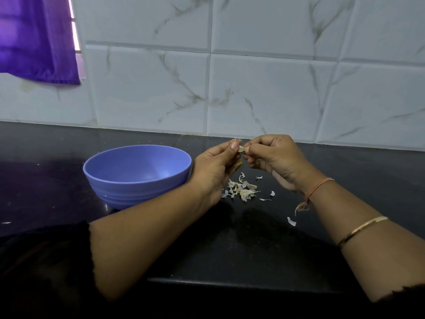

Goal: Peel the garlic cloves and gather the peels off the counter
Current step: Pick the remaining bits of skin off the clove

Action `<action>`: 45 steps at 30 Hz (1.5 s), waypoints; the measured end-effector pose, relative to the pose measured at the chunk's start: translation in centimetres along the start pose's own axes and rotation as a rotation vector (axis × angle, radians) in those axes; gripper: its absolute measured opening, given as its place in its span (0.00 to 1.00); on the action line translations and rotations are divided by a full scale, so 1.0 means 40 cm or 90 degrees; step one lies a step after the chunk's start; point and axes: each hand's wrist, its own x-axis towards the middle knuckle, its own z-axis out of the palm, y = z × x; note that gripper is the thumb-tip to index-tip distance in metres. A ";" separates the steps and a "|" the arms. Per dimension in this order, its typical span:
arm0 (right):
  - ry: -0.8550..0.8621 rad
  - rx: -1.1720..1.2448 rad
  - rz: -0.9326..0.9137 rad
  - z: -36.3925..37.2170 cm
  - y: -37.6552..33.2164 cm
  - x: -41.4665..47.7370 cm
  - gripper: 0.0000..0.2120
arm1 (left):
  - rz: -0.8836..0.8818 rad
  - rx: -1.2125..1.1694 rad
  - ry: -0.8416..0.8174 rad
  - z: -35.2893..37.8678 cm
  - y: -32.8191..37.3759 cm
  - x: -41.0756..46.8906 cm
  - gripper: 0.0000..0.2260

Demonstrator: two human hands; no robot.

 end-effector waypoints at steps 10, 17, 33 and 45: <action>0.000 0.054 0.031 0.003 -0.001 0.001 0.08 | -0.017 -0.005 -0.004 0.002 0.005 -0.004 0.04; 0.016 -0.084 -0.044 -0.003 0.002 0.002 0.09 | -0.018 0.026 0.051 0.005 0.005 -0.003 0.03; 0.075 -0.280 -0.075 -0.023 0.028 0.019 0.10 | -0.001 0.021 0.042 -0.005 -0.002 0.006 0.05; 0.017 -0.102 0.003 -0.011 0.014 0.011 0.05 | 0.027 0.057 0.051 -0.007 -0.003 0.002 0.06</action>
